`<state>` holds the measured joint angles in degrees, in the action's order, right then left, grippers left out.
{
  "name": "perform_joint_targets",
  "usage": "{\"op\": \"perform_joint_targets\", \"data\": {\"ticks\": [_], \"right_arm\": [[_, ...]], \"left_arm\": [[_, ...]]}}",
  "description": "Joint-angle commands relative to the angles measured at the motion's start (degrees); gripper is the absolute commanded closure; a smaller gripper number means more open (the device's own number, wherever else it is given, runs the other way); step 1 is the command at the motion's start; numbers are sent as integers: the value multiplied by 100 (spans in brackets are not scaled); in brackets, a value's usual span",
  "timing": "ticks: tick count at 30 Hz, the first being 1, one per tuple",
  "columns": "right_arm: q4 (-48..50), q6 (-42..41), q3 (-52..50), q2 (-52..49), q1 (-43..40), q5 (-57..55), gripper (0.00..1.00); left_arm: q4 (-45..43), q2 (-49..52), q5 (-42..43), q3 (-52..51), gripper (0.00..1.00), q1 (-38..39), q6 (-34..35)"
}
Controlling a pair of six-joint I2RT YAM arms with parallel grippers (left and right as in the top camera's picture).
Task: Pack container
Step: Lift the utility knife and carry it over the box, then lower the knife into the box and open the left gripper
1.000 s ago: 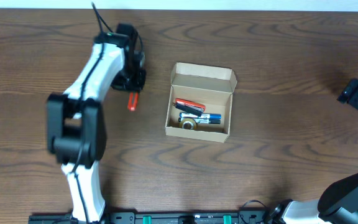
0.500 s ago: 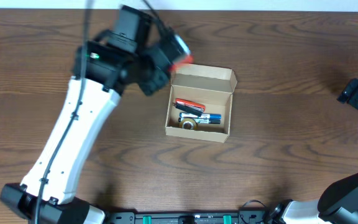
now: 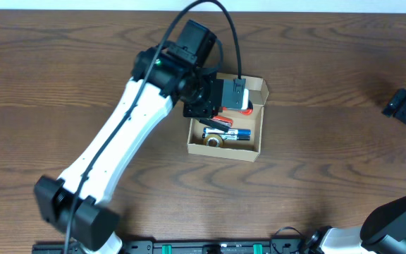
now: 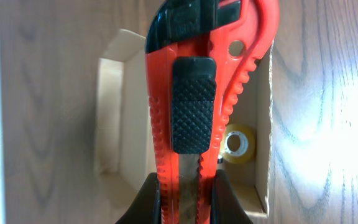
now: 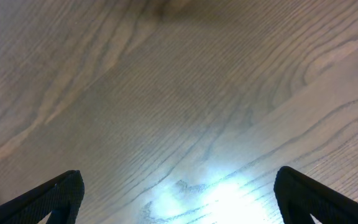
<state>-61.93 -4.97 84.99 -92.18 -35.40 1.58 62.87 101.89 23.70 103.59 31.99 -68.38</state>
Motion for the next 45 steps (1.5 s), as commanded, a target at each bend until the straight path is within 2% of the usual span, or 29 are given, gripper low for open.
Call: {"op": "perform_joint_targets", "data": {"ticks": [1, 10, 36, 39, 40, 42, 44, 45], "right_arm": [[-7, 76, 35, 120, -15, 39, 3], [-26, 79, 35, 120, -15, 39, 4], [-70, 76, 35, 122, -15, 39, 4], [-72, 76, 35, 122, -13, 42, 3], [-72, 76, 35, 122, -15, 42, 3], [-70, 76, 35, 122, -13, 42, 3], [-70, 76, 35, 122, -15, 39, 3], [-70, 76, 35, 122, -15, 39, 3]], "left_arm": [[15, 487, 57, -9, 94, 9, -306], [9, 1075, -636, -9, 94, 144, -323], [-173, 2225, -619, -9, 94, 372, 26], [-186, 2295, -774, -9, 86, 372, 131], [-184, 2312, -835, -9, 76, 372, 181], [-179, 2315, -929, -9, 73, 367, 293], [-184, 2315, -951, -9, 66, 365, 304], [-184, 2315, -962, -9, 59, 365, 304]]}}
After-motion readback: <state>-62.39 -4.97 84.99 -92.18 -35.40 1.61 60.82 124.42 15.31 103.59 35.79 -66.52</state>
